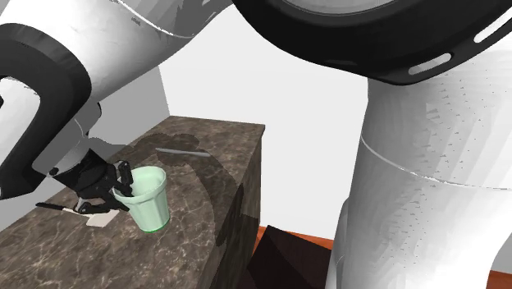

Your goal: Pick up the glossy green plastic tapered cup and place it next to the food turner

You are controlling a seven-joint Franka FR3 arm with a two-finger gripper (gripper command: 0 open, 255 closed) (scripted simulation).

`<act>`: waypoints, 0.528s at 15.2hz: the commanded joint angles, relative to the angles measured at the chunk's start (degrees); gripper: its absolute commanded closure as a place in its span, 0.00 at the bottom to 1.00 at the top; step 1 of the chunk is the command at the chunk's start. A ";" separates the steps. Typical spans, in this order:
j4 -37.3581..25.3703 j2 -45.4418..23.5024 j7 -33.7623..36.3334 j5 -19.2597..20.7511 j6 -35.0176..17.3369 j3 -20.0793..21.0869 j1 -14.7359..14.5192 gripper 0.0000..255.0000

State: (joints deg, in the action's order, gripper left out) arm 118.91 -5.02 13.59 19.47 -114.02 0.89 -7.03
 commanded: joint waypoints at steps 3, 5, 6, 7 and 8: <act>0.00 -0.03 0.04 0.02 -0.08 0.00 -0.01 1.00; 0.01 -0.02 0.04 0.02 -0.08 0.00 -0.01 0.00; 0.01 -0.02 0.04 0.02 -0.08 0.00 0.00 0.00; 0.01 -0.02 0.04 0.02 -0.08 0.00 -0.01 0.00; 0.01 -0.02 0.04 0.02 -0.08 0.00 0.00 0.00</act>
State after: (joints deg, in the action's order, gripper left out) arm 118.93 -5.04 13.63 19.49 -114.10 0.89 -7.03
